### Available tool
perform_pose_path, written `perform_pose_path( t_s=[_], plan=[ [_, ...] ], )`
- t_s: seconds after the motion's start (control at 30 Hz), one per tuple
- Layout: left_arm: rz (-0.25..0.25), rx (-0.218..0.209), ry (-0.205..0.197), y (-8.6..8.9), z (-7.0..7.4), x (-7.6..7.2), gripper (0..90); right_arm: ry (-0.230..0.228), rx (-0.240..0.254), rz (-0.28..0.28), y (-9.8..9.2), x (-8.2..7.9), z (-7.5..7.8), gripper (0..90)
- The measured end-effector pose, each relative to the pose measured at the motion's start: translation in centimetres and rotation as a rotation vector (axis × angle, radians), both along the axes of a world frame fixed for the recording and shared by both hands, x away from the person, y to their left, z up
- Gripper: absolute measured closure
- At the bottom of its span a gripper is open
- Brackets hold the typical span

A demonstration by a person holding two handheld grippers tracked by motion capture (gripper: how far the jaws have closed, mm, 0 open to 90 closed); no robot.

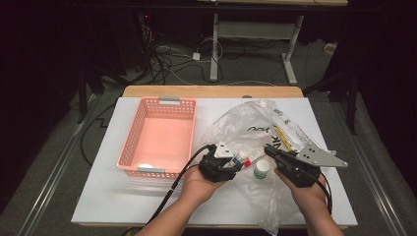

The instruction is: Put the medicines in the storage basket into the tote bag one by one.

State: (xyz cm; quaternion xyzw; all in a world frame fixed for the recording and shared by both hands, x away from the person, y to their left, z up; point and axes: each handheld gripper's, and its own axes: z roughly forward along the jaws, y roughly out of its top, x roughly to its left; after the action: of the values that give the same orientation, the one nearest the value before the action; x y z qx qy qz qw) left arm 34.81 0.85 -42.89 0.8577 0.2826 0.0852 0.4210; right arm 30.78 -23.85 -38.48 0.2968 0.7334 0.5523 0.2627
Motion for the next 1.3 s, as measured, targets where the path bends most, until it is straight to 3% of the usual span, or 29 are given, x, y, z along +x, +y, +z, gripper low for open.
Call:
perform_pose_path(
  t_s=[0.4,0.5,0.7,0.83,0.9,1.03,1.23,1.3],
  plan=[
    [0.039,0.036,-0.03,-2.7,-0.7,2.7,58.1,0.006,0.008,0.004,0.1,0.1,-0.1,90.0],
    [0.054,0.038,-0.021,-3.2,-1.1,3.5,58.1,0.004,0.008,0.003,0.1,0.2,-0.1,90.0],
    [0.091,0.103,-0.022,-4.6,-2.3,4.9,57.7,0.012,0.01,0.003,0.1,0.4,-0.2,90.0],
    [0.098,0.119,0.003,-5.2,-2.9,5.7,57.7,0.016,0.009,0.0,0.2,0.4,-0.3,90.0],
    [0.109,0.097,-0.004,-5.4,-3.0,5.7,56.9,0.017,0.01,0.002,0.2,0.4,-0.3,90.0],
    [0.091,0.069,-0.032,-5.3,-2.4,5.3,45.7,0.016,0.009,0.002,0.0,0.6,-0.4,90.0],
    [0.032,0.052,-0.016,-4.8,-1.6,3.9,38.9,0.018,0.007,-0.002,0.0,0.5,-0.5,90.0],
    [0.012,0.015,0.008,-4.2,-1.5,3.3,35.5,0.018,0.007,-0.003,0.0,0.5,-0.4,90.0]
  ],
)
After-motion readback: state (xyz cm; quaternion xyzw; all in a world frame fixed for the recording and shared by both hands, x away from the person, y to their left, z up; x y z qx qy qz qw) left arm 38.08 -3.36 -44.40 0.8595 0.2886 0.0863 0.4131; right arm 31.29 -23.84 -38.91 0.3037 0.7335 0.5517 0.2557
